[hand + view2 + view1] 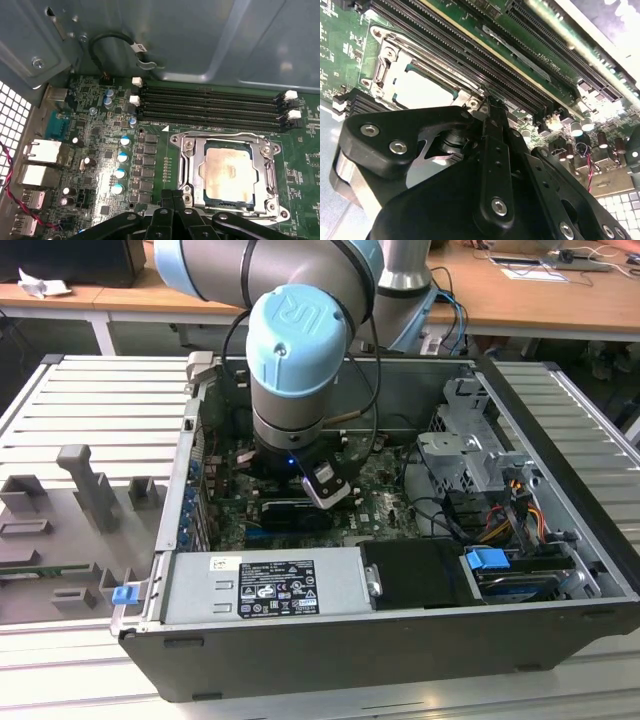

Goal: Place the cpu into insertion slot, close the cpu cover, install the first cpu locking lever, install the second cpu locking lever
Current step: 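Install the second cpu locking lever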

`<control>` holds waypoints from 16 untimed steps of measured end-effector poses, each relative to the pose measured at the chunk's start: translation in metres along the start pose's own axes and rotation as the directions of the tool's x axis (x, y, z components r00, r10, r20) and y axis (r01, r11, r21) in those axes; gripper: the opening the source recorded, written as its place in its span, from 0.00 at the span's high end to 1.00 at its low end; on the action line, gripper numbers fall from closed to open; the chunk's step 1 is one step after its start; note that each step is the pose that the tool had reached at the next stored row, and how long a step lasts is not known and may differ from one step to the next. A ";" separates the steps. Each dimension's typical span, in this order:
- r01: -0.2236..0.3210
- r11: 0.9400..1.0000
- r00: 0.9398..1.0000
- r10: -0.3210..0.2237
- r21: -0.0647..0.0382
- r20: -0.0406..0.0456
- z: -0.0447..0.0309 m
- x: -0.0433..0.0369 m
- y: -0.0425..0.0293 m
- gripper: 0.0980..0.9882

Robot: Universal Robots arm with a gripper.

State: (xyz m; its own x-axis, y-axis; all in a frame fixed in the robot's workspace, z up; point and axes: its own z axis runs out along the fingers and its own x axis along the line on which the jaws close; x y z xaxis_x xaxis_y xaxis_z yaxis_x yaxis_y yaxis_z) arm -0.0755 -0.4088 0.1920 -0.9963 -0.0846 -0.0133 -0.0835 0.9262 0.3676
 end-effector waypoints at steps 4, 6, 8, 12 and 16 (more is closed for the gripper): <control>0.000 1.000 1.000 0.000 0.000 0.000 -0.0004 0.0006 -0.0009 0.99; 0.000 1.000 1.000 0.000 0.000 0.000 -0.0003 0.0007 -0.0012 0.99; 0.000 1.000 1.000 0.000 0.000 0.000 -0.0004 0.0008 -0.0017 0.99; 0.000 1.000 1.000 0.000 0.000 0.000 -0.0034 0.0009 -0.0027 0.99; 0.000 1.000 1.000 0.000 -0.006 0.001 -0.0085 0.0010 -0.0008 0.99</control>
State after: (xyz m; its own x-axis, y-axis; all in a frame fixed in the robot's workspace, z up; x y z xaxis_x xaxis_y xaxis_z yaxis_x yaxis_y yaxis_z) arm -0.0763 -0.4128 0.1996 -0.9963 -0.0844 -0.0139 -0.0835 0.9238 0.3735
